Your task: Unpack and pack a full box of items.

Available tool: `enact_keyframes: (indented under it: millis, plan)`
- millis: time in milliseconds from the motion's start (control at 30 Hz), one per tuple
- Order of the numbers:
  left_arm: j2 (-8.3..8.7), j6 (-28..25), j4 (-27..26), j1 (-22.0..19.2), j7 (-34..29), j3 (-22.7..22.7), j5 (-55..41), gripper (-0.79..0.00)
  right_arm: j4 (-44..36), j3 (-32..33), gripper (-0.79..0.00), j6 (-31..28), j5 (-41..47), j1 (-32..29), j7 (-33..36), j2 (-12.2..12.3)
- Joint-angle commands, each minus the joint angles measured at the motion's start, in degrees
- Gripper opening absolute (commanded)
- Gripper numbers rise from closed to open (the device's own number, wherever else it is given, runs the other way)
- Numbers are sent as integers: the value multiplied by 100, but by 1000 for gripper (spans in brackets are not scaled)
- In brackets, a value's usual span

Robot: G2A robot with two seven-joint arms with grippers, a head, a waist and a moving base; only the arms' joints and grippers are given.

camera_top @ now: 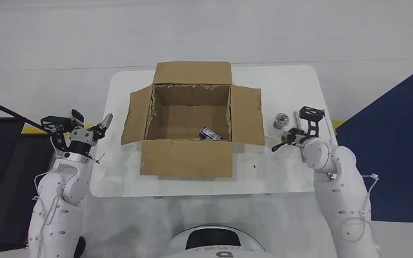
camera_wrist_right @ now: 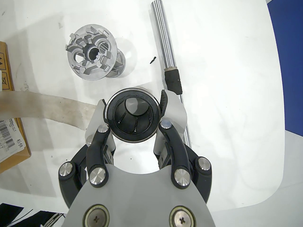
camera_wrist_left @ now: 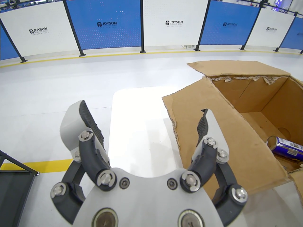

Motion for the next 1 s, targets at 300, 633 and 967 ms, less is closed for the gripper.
enact_keyframes:
  millis: [300,633,967]
  plan:
    - [0,0,0,0,0,0,0,0,-928,194,0,-253,206,-640,-351,13]
    - [0,0,0,0,0,0,0,0,-2652,461,0,-1787,959,-1722,-2615,2]
    - [0,0,0,0,0,0,0,0,-1891,-1165,0,-2685,762,517,-1156,-16]
